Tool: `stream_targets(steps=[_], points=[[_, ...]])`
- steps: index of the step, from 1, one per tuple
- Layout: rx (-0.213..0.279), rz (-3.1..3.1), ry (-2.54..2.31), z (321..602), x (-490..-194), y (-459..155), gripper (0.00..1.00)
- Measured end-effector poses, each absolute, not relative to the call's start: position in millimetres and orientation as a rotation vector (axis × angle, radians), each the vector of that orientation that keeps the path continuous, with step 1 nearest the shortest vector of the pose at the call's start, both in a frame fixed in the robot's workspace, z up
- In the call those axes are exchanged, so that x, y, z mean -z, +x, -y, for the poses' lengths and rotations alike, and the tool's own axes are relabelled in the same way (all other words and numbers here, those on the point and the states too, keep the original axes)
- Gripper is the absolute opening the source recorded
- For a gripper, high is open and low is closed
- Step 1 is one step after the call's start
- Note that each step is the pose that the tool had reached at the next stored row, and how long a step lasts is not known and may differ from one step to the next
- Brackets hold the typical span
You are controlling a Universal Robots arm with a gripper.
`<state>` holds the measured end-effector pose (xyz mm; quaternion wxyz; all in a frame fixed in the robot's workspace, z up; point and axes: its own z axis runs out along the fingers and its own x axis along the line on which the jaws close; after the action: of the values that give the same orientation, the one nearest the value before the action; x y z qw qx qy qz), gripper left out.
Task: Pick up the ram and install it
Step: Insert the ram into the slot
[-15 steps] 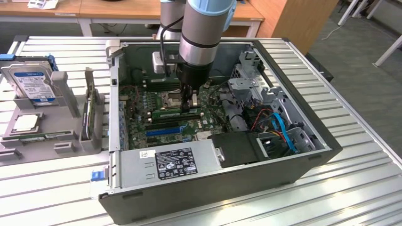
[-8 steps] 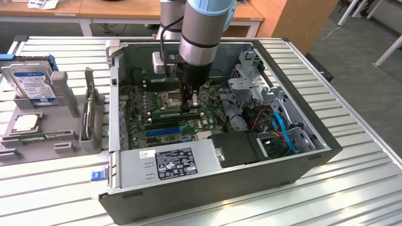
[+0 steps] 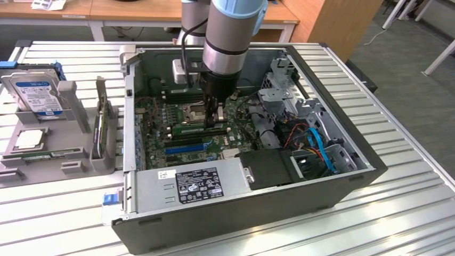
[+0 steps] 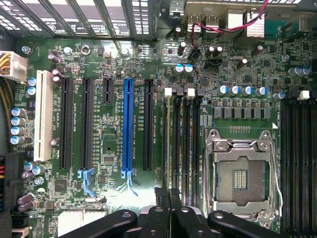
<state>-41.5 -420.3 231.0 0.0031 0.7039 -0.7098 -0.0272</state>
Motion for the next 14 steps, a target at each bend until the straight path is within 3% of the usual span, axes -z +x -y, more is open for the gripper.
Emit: stream_targets(steps=[14], points=[[0.085, 2.225, 2.207, 420.4, -229.0, -41.5, 0.12]])
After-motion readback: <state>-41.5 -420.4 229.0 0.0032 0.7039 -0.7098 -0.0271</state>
